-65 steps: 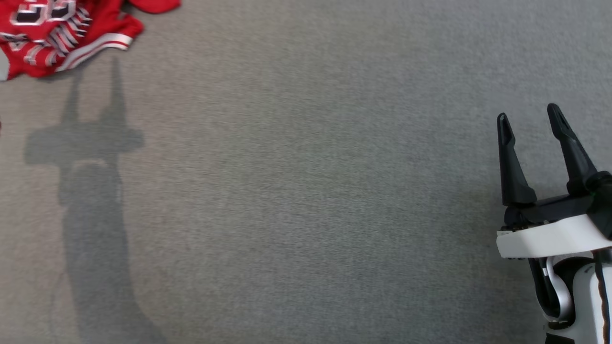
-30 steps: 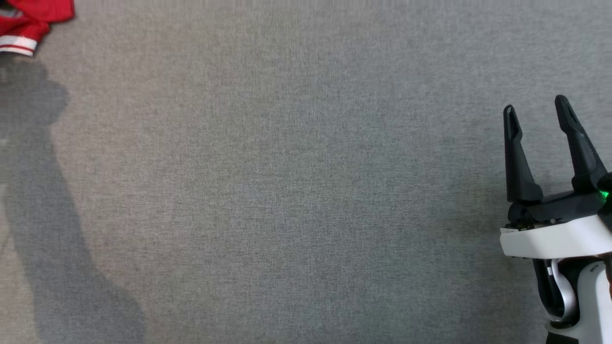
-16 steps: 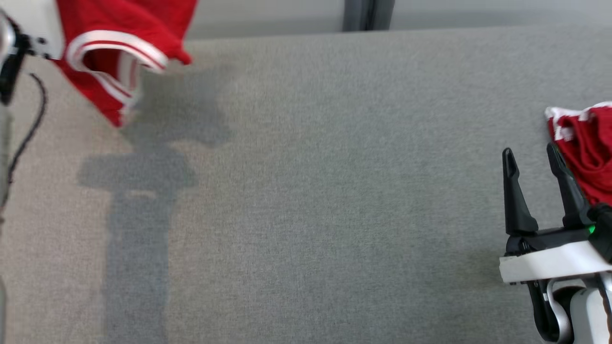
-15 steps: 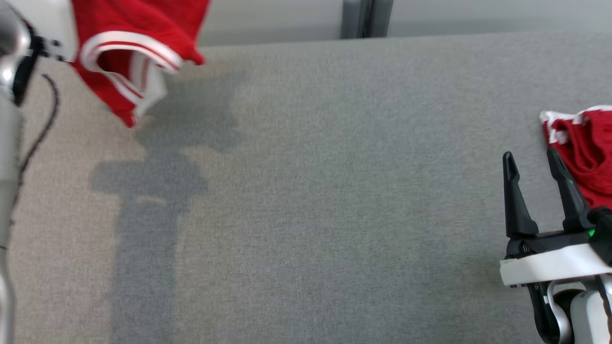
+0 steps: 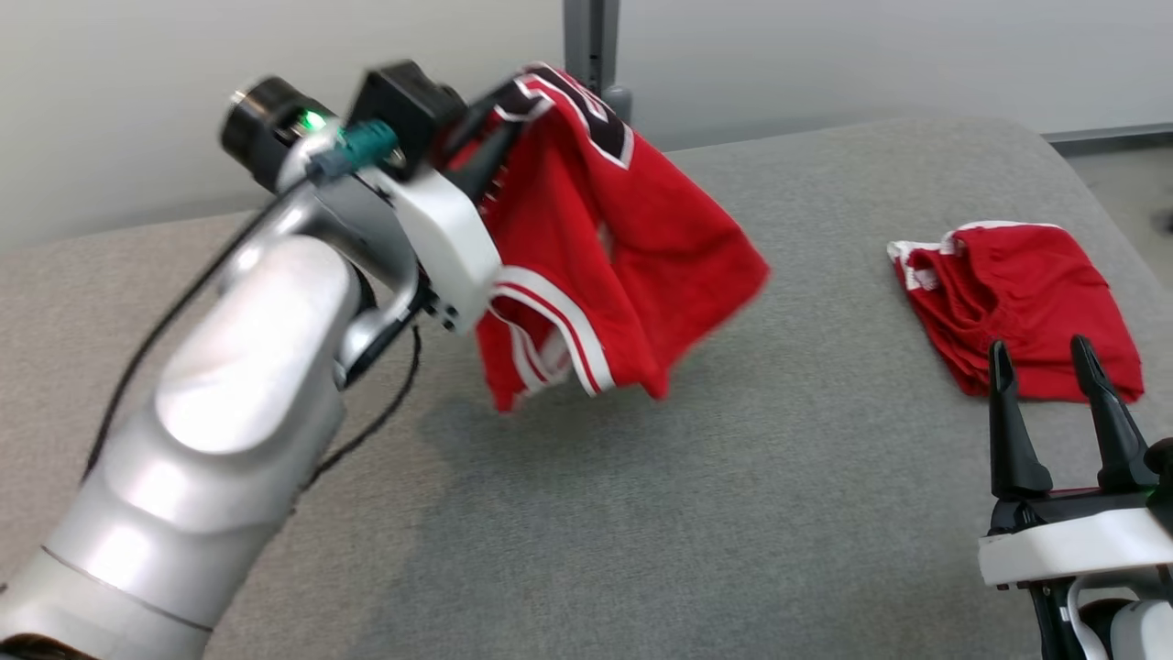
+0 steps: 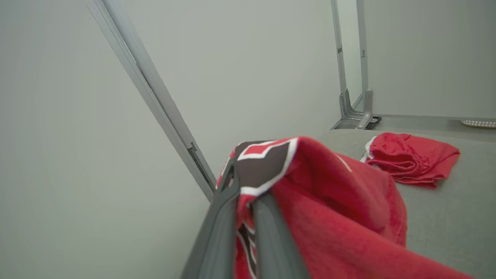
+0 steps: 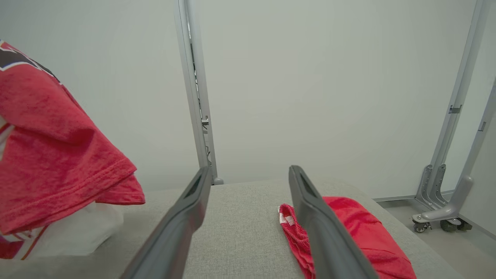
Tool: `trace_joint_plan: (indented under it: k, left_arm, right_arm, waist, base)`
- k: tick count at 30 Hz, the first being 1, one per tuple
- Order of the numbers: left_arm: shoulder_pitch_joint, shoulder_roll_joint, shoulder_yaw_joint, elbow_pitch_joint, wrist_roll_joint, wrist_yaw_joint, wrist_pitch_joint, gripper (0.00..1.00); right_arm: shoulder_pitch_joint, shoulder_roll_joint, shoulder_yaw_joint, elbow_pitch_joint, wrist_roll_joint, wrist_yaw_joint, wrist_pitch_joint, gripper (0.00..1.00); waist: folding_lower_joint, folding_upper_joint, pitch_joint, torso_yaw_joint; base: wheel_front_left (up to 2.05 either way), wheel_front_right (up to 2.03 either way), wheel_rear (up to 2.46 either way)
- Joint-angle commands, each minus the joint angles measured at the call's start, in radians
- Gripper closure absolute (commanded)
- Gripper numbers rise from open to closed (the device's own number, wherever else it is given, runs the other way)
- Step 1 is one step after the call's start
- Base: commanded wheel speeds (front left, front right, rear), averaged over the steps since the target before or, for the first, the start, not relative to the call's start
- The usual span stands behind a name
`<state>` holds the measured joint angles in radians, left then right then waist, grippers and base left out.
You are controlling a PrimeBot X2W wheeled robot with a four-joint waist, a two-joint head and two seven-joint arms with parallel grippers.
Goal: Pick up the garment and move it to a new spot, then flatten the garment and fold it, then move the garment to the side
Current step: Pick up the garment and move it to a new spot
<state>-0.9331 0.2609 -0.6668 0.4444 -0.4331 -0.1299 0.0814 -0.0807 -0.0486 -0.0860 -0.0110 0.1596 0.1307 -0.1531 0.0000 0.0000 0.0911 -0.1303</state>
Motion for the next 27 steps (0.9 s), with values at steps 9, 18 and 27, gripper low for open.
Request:
trace_joint_plan:
  k: [9, 18, 27]
  left_arm:
    - [0.105, -0.044, -0.081, 0.114, 0.059, 0.020, -0.239, 1.00]
    - [0.140, -0.092, -0.083, 0.391, 0.050, 0.035, -0.327, 1.00]
    - [0.179, -0.144, -0.005, 0.430, -0.005, 0.046, -0.347, 0.00]
  right_arm:
    - [-0.013, -0.004, 0.030, 0.019, 0.034, 0.000, -0.026, 0.00]
    - [-0.038, -0.004, 0.059, 0.065, 0.043, 0.000, -0.044, 0.00]
    - [-0.028, -0.005, 0.051, 0.090, 0.033, 0.000, -0.047, 0.00]
  waist:
    - [0.0000, 0.0000, 0.075, -0.079]
    - [0.0000, 0.0000, 0.110, -0.093]
    - [0.0000, 0.0000, 0.070, -0.053]
  base:
    - [0.00, 0.00, 0.00]
    - [0.00, 0.00, 0.00]
    - [0.00, 0.00, 0.00]
